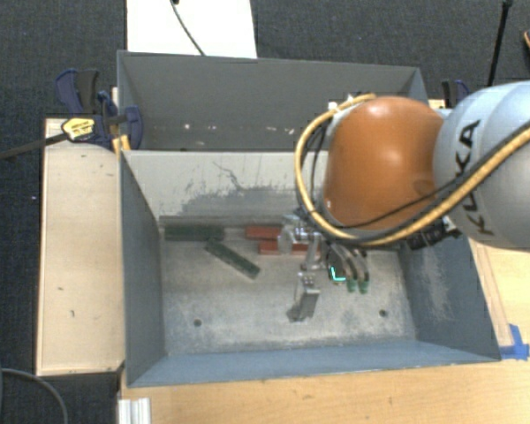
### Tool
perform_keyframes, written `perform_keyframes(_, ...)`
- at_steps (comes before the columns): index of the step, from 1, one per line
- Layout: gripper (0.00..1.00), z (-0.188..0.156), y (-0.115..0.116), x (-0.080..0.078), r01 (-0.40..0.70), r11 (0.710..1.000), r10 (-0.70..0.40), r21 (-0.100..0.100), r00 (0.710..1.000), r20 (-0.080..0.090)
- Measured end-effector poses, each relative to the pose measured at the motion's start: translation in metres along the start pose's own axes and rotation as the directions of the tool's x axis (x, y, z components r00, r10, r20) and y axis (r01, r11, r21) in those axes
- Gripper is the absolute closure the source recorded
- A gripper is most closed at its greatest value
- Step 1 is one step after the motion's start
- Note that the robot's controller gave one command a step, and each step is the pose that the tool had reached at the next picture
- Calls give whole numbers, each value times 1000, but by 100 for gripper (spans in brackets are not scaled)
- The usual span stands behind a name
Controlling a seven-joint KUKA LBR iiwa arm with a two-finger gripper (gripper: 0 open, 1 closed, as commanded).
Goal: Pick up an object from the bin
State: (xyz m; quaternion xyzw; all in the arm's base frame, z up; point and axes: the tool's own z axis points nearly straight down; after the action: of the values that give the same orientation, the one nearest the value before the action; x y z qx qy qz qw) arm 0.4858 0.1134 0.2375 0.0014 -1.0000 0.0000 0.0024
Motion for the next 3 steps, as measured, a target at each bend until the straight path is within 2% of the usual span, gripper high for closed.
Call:
perform_keyframes(1,0,171,11,-72,-147,989,147,1,989,0)
perform_keyframes(2,0,135,55,-95,-282,959,282,-7,959,10)
perform_keyframes(3,0,124,49,-100,-476,879,476,-6,879,9)
